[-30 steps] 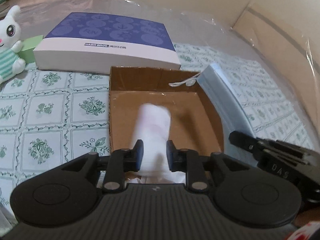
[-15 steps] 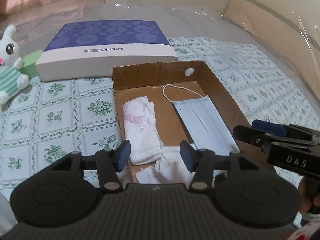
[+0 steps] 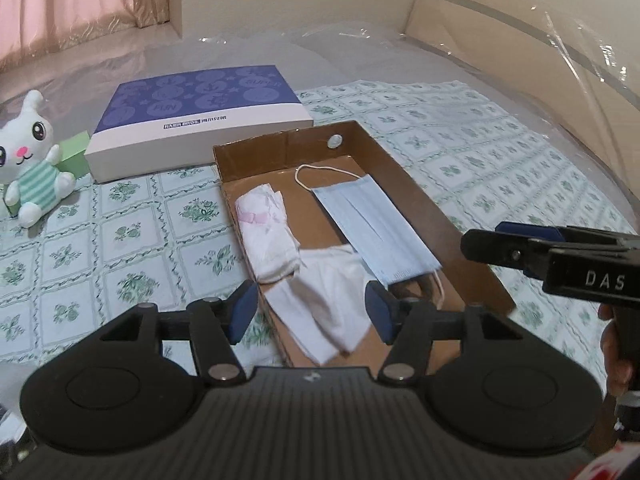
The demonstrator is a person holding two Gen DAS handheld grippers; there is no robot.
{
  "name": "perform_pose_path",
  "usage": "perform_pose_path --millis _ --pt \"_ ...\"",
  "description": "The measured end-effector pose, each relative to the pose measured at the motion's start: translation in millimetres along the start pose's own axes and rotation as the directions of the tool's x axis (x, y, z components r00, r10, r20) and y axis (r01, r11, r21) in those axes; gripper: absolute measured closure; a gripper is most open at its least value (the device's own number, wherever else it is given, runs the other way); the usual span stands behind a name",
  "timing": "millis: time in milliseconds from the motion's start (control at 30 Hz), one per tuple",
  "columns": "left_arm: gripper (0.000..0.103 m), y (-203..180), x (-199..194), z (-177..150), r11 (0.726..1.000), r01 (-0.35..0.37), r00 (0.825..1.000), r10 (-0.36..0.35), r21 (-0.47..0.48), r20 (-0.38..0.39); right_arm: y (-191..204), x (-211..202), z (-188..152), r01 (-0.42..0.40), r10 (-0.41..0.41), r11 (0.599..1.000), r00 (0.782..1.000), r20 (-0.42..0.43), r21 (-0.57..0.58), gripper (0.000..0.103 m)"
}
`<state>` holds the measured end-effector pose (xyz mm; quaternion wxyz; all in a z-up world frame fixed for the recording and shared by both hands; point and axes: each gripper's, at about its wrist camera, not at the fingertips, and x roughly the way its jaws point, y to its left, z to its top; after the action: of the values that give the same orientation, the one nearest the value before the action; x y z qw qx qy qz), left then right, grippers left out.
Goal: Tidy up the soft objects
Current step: 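Withdraw both tools from the tray back toward the pile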
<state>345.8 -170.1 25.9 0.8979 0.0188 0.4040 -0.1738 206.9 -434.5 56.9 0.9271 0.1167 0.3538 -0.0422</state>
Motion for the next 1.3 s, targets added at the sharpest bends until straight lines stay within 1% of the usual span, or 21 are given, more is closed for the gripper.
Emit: perform_pose_path --millis 200,433,667,833,933,1100,1300 --pt "0.046 4 -47 -24 1.0 0.019 0.999 -0.019 0.006 0.028 20 -33 -15 -0.014 0.013 1.0 1.0 0.025 0.011 0.042" --pt "0.045 17 -102 -58 1.0 -0.005 0.998 0.005 0.01 0.061 45 -65 -37 -0.009 0.007 0.999 0.999 0.049 0.034 0.042" --pt "0.044 42 -149 -91 0.999 -0.04 0.996 0.043 -0.034 0.082 66 -87 -59 -0.036 0.031 0.996 0.998 0.054 0.08 0.042" --pt "0.043 57 -178 -109 0.996 -0.073 0.991 0.079 -0.059 0.108 85 -98 -73 -0.041 0.038 0.996 0.998 0.043 0.077 0.042" --pt "0.041 65 -191 -120 0.993 -0.097 0.988 0.105 -0.074 0.113 99 -102 -82 -0.044 0.042 0.997 0.999 0.031 0.056 0.042" --pt "0.041 82 -208 -144 0.983 -0.137 0.985 0.148 -0.12 0.094 119 -106 -96 -0.056 0.056 0.998 0.998 0.006 0.023 0.042" --pt "0.041 108 -226 -172 0.963 -0.199 0.975 0.213 -0.183 0.061 142 -97 -110 -0.088 0.087 0.996 0.995 -0.038 -0.03 0.042"
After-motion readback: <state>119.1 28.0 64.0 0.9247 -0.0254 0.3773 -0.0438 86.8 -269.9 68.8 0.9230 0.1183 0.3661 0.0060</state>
